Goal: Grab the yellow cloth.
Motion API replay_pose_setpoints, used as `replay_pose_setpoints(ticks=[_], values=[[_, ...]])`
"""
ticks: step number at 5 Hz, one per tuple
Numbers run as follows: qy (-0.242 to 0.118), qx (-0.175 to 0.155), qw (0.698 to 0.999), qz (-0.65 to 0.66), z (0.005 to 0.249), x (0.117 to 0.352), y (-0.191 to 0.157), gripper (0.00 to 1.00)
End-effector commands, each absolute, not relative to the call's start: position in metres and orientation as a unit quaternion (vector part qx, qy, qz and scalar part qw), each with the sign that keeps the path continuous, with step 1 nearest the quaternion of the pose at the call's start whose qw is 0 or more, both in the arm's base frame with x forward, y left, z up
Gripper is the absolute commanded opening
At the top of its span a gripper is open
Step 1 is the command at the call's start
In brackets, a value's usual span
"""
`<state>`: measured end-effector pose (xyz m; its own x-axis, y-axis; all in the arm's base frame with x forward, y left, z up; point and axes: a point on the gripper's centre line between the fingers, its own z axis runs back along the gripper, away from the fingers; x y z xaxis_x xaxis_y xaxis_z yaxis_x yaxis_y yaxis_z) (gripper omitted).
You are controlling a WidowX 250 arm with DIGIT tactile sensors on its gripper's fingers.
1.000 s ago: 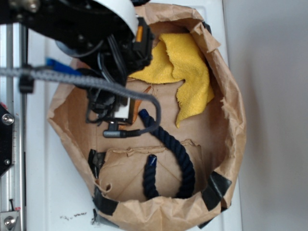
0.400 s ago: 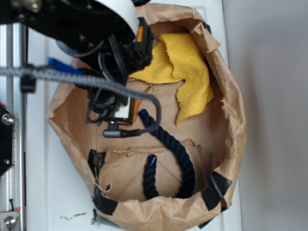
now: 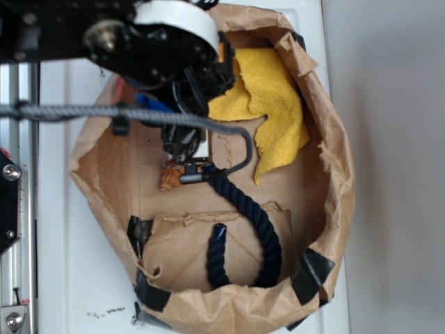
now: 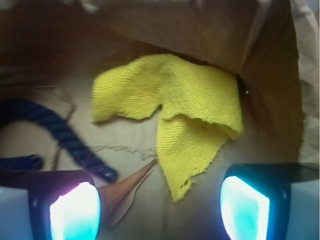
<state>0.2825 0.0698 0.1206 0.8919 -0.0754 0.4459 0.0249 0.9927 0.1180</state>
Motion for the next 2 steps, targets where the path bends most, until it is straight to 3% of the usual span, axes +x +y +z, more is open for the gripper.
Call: replay_pose_setpoints(ticks=[1, 2], values=[[-0.259, 0.096, 0.961, -0.033, 0.104, 0.296, 0.059, 1.0], [-0.295, 0.109, 0.949, -0.022, 0.09, 0.304, 0.057, 1.0]])
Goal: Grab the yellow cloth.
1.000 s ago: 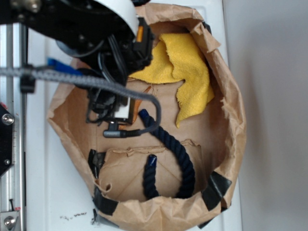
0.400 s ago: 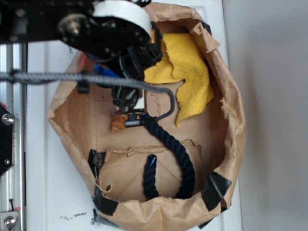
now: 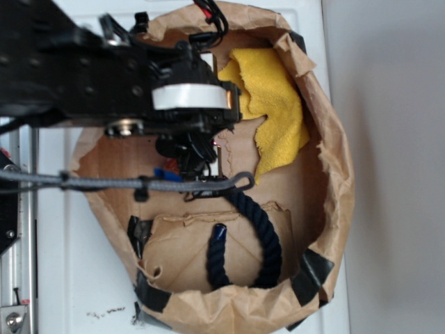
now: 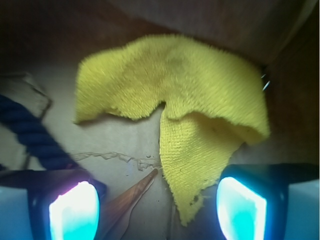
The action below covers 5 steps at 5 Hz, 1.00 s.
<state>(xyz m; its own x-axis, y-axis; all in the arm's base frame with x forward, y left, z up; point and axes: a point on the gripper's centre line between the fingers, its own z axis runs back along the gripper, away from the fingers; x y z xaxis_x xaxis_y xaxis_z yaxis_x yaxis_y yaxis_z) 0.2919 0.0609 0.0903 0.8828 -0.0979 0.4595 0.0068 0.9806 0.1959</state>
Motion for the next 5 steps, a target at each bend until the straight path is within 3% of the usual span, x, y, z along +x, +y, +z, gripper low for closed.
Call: replay_pose_setpoints(ticks=[1, 3, 5], values=[[-0.333, 0.116, 0.936, 0.0, 0.09, 0.311, 0.063, 1.0], [-0.336, 0.069, 0.938, 0.045, 0.117, 0.32, 0.082, 1.0], [-0.32, 0.065, 0.943, 0.064, 0.12, 0.335, 0.085, 1.0]])
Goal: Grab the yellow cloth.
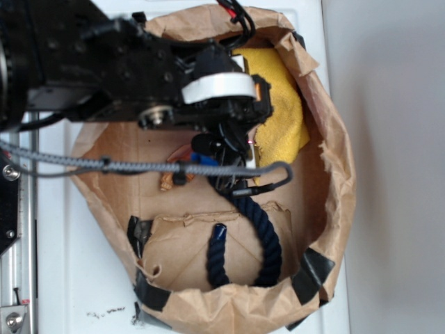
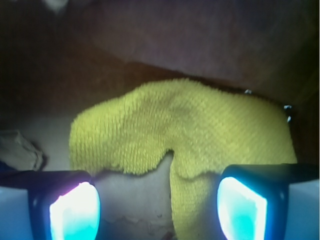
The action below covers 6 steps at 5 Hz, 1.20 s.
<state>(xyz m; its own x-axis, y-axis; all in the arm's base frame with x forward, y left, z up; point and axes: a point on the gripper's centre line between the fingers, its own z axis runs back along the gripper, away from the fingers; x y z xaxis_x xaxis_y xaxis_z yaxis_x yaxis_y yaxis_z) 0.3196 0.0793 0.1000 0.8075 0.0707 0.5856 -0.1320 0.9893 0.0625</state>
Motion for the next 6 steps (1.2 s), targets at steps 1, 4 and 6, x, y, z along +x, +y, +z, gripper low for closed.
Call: replay_pose_setpoints(ticks=[1, 4, 6], values=[[-0.296, 0.06, 0.948, 0.104, 0.115, 0.346, 0.089, 1.0], [-0.272, 0.086, 0.953, 0.103, 0.095, 0.372, 0.1, 1.0], [-0.292, 0.108, 0.947, 0.081, 0.09, 0.365, 0.089, 0.0]])
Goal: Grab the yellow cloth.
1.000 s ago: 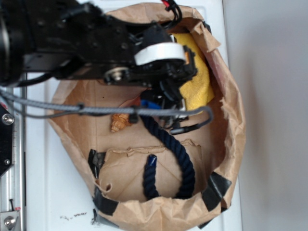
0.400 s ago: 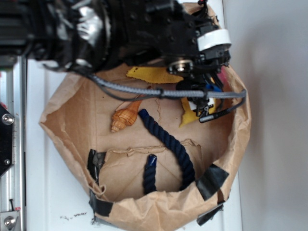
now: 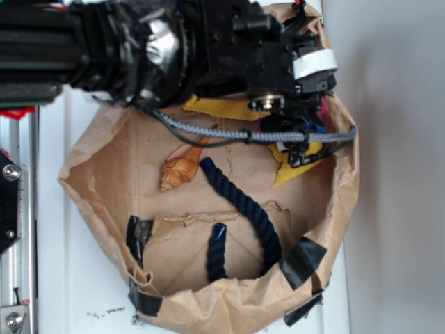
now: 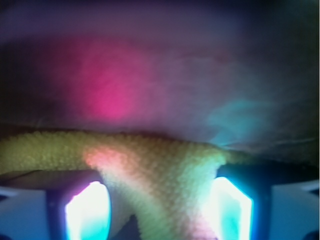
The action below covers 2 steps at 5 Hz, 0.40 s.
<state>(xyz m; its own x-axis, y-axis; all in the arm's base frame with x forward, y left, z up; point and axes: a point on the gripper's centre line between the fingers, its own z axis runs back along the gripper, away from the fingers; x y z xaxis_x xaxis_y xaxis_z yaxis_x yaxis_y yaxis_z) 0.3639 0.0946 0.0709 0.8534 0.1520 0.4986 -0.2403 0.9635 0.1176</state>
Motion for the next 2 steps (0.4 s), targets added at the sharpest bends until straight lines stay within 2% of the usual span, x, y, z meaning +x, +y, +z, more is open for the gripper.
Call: replay_pose_setpoints(ticks=[1, 2], values=[[-0.302, 0.133, 0.942, 0.064, 0.0819, 0.3531, 0.0853, 0.0], [-0.308, 0.128, 0.941, 0.058, 0.0839, 0.3449, 0.0835, 0.0]])
